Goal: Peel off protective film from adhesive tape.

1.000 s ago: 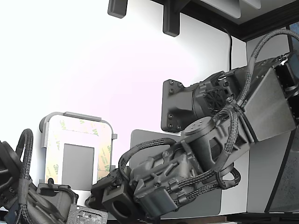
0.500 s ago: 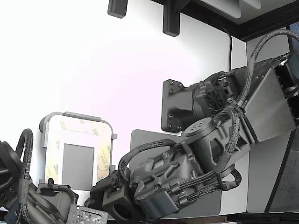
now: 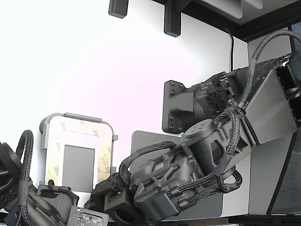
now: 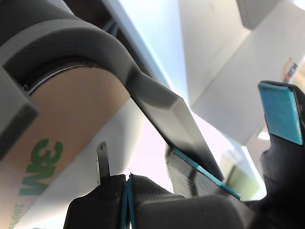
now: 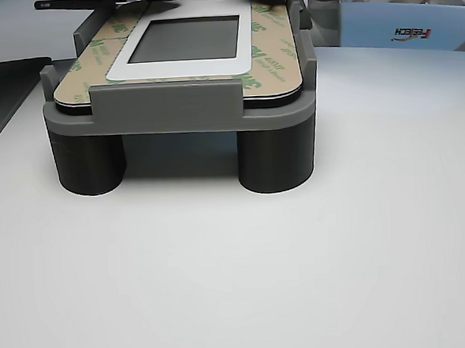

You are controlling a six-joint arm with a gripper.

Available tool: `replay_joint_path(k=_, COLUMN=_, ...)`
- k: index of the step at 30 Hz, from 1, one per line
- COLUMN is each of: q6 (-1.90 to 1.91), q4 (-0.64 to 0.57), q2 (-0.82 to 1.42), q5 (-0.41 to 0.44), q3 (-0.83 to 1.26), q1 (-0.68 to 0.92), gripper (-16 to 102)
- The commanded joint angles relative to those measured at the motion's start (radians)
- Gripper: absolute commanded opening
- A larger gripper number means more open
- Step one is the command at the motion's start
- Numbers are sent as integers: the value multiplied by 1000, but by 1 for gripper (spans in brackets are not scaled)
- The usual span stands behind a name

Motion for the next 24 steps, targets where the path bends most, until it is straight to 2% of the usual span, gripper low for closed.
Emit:
replay_joint_path(k=1, q6=-2, q4=-5, q2=15, q5=2, q3=-28, q1=-17, gripper=-11)
replay_joint_path(k=24, q6=44, q4=17, q2=14, q5=-5, q3=-31, q1=-18, gripper=-11)
